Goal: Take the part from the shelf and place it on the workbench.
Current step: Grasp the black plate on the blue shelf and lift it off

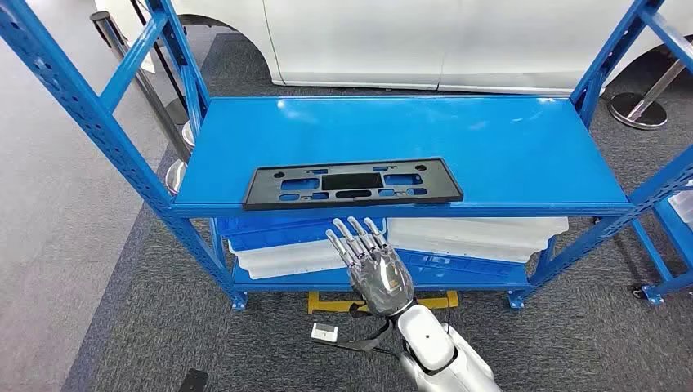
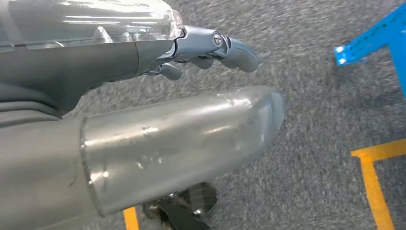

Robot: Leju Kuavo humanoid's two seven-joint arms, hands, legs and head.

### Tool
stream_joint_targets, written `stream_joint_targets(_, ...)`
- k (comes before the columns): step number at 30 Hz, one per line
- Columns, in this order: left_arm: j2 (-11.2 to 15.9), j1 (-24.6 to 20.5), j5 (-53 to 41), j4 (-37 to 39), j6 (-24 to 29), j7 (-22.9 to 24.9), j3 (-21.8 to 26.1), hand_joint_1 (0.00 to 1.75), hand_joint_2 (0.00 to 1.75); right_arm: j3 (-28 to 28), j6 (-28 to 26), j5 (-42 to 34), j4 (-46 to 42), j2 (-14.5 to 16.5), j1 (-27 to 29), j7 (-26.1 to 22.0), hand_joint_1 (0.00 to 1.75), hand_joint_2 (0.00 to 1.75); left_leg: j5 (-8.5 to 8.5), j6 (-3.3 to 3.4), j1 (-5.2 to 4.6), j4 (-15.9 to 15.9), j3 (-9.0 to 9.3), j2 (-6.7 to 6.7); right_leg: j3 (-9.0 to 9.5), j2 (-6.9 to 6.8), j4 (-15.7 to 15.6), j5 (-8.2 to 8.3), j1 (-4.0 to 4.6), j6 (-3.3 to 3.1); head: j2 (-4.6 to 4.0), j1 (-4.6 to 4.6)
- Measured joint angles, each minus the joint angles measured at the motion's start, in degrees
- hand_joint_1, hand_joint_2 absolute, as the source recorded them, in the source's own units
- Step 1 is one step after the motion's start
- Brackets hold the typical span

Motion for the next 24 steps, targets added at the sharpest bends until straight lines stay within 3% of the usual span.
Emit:
stream_joint_targets(2, -0.01, -0.02, -0.01, 0.0, 0.01, -0.06, 0.0, 0.0, 0.0, -0.08, -0.01, 0.14, 0.15, 0.08, -0.01, 0.01, 0.0, 1.75, -0.17, 0.51, -0.22, -0.25, 0.07, -0.2, -0.18, 0.06, 0.22, -0.08, 0.24, 0.38, 0.0, 0.02)
stream_joint_targets(6, 0.01, 0.05, -0.33, 0.0, -0.05, -0.21, 0.0, 0.0, 0.0, -0.73, -0.03, 0.36, 1.0, 0.45, 0.02, 0.16, 0.0, 1.75, -0.05, 2.41, -0.41, -0.59, 0.09, -0.39, -0.53, 0.16, 0.88, -0.61, 0.28, 1.48, 0.0, 0.03)
stream_joint_targets(8, 0.05, -0.11, -0.77, -0.01, -0.3, -0.21, 0.0, 0.0, 0.0, -1.3, -0.04, 0.3, 1.48, 0.6, -0.04, 0.2, 0.0, 1.75, 0.1, 3.23, -0.44, -0.76, 0.09, -0.34, -2.45, 0.15, 5.23, -3.33, 0.15, 1.81, 0.0, 0.03)
stream_joint_targets(10, 0.12, -0.2, -1.2, -0.01, -0.55, -0.05, 0.0, 0.0, 0.0, -1.78, -0.04, 0.21, 2.05, 0.67, -0.04, 0.16, 0.0, 1.75, 0.06, 3.66, -0.72, -0.75, 0.04, -0.31, -6.1, 0.15, 12.74, -6.7, 0.21, 1.88, 0.0, 0.03)
stream_joint_targets(11, 0.14, -0.21, -1.39, 0.0, -0.64, 0.06, 0.0, 0.0, 0.0, -2.0, -0.04, 0.17, 2.37, 0.69, -0.03, 0.15, 0.0, 1.75, 0.03, 3.74, -0.88, -0.74, 0.05, -0.3, -7.51, 0.15, 15.44, -7.4, 0.26, 1.82, 0.0, 0.03)
stream_joint_targets(12, 0.15, -0.22, -1.56, -0.01, -0.69, 0.15, 0.0, 0.0, 0.0, -2.19, -0.04, 0.17, 2.69, 0.7, -0.03, 0.14, 0.0, 1.75, 0.0, 3.8, -1.04, -0.73, 0.07, -0.31, -8.05, 0.15, 16.28, -7.04, 0.34, 1.65, 0.0, 0.03)
stream_joint_targets(13, 0.16, -0.23, -1.71, -0.01, -0.71, 0.21, 0.0, 0.0, 0.0, -2.36, -0.04, 0.17, 2.97, 0.7, -0.08, 0.15, 0.0, 1.75, -0.02, 3.83, -1.2, -0.73, 0.14, -0.35, -7.5, 0.16, 14.89, -5.65, 0.48, 1.34, 0.0, 0.03)
stream_joint_targets(16, 0.14, -0.36, -2.14, -0.02, -0.72, 0.26, 0.0, 0.0, 0.0, -2.73, -0.04, 0.09, 3.58, 0.71, -0.64, 0.34, 0.0, 1.75, -0.14, 3.82, -1.64, -0.7, 0.37, -0.45, -2.54, 0.14, 4.14, -0.47, 1.2, -0.26, 0.0, 0.03)
stream_joint_targets(17, 0.14, -0.41, -2.26, -0.02, -0.72, 0.27, 0.01, 0.0, 0.0, -2.87, -0.04, -0.02, 3.76, 0.71, -0.9, 0.45, 0.0, 1.75, -0.16, 3.67, -1.71, -0.68, 0.32, -0.43, -1.5, 0.11, 1.83, 0.18, 1.43, -0.61, 0.0, 0.02)
stream_joint_targets(19, 0.2, -0.47, -2.52, -0.02, -0.71, 0.34, 0.02, 0.0, 0.0, -3.24, -0.04, -0.42, 4.11, 0.72, -1.23, 0.65, 0.0, 1.75, -0.13, 3.19, -1.68, -0.81, 0.24, -0.36, -1.08, 0.08, 0.58, 0.23, 1.67, -0.77, 0.0, 0.02)
stream_joint_targets(22, 0.4, -0.51, -2.87, -0.05, -0.64, 0.44, 0.02, 0.0, 0.0, -3.77, -0.06, -1.01, 4.38, 0.82, -1.33, 0.75, 0.0, 1.75, -0.38, 2.54, -1.71, -0.92, 0.32, -0.27, -0.52, 0.04, -0.6, 0.78, 0.93, -0.94, 0.0, 0.0)
stream_joint_targets(24, 0.47, -0.53, -2.96, -0.07, -0.63, 0.45, 0.02, 0.0, 0.0, -3.84, -0.07, -1.08, 4.4, 0.87, -1.34, 0.75, 0.0, 1.75, -0.51, 2.46, -1.73, -0.84, 0.3, -0.26, -0.33, 0.0, -0.93, 0.95, 0.66, -0.95, 0.0, -0.01)
